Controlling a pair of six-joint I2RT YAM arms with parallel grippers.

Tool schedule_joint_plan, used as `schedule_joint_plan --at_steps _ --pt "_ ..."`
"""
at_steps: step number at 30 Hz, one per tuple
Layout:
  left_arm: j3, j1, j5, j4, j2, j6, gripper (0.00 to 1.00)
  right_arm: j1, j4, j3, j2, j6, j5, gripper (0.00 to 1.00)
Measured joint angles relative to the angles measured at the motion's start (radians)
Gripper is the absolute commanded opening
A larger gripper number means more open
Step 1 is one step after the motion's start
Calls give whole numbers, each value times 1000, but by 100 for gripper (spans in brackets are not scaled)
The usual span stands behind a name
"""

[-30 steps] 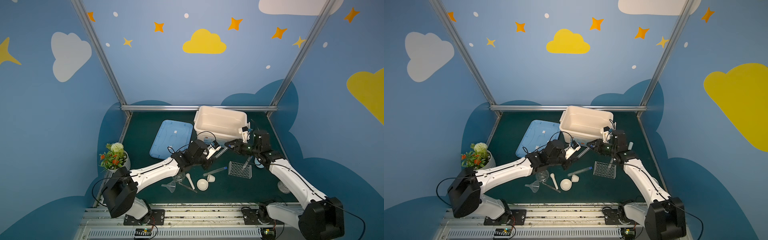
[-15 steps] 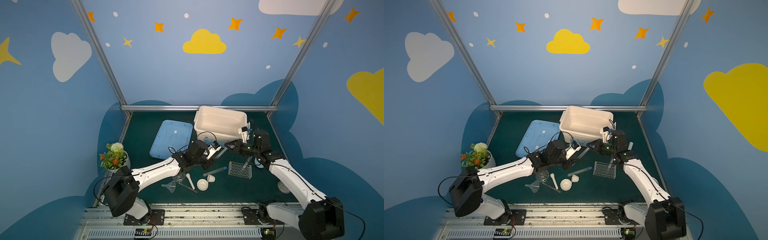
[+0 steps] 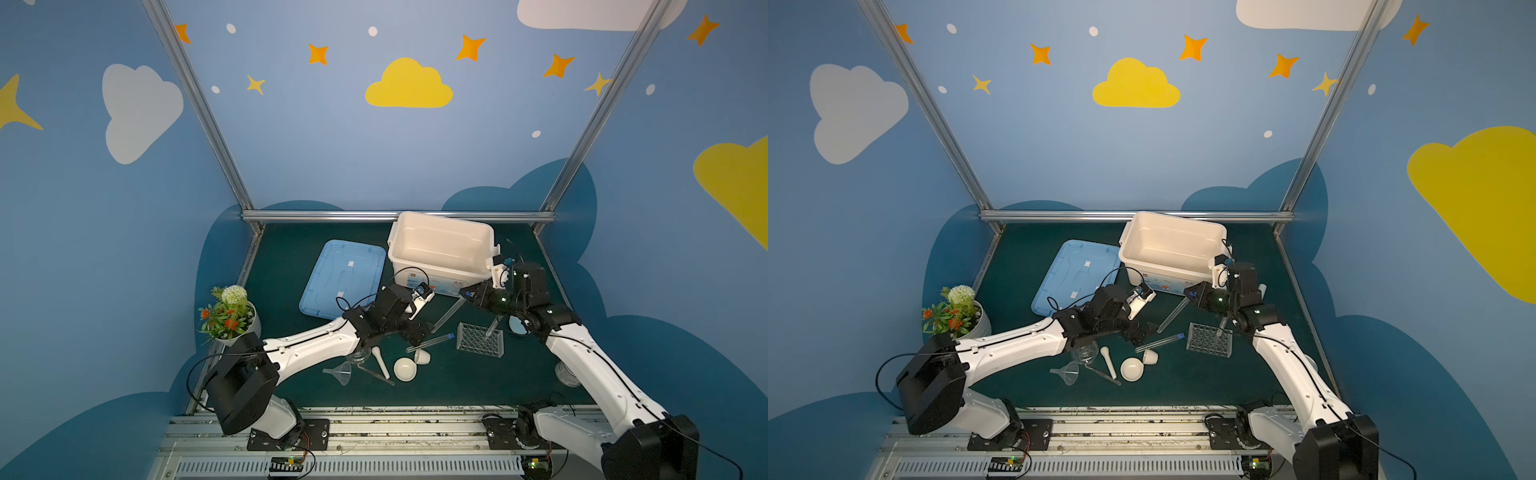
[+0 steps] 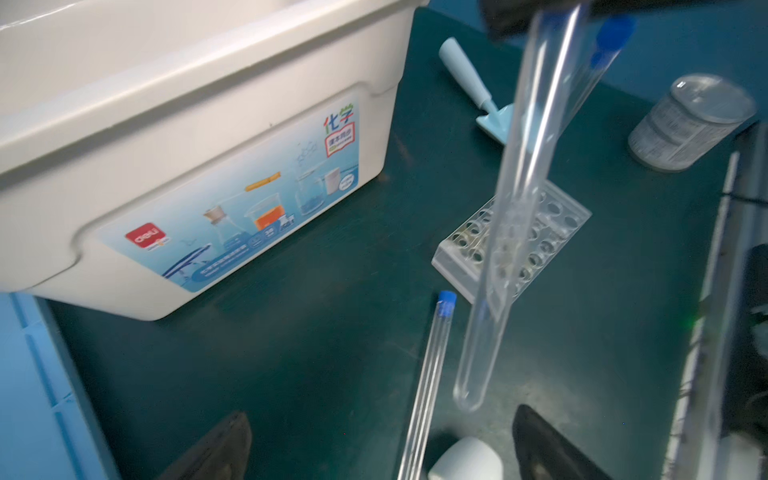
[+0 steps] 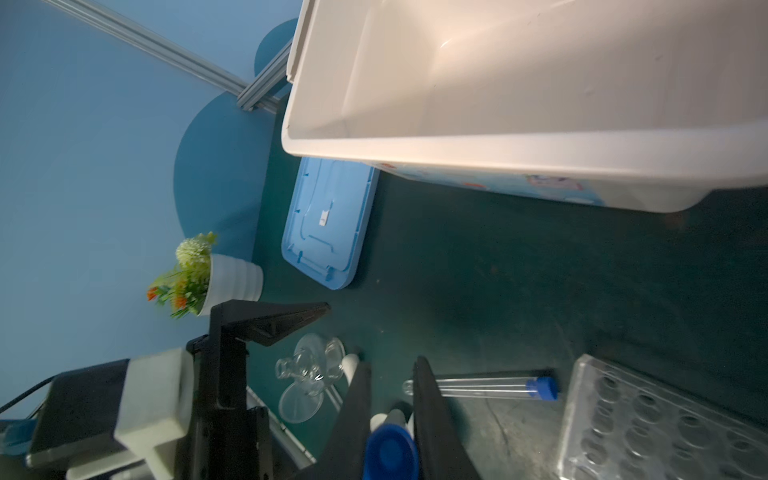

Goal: Organize the chemistry lab equipment
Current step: 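Grip the tube's blue cap with the right gripper while the left gripper opens, then lower the held tube into the clear rack with the right gripper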

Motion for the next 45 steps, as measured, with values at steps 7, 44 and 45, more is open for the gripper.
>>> schedule_joint_plan --at_steps 7,44,45 --pt "-11 2 -68 -10 -2 -14 100 31 -109 14 -106 -108 231 5" --pt "-11 6 -107 -32 25 -22 100 280 -81 -117 -180 -238 869 2" --pt "-11 6 -107 -32 27 -22 100 280 -75 -120 -180 -237 871 2"
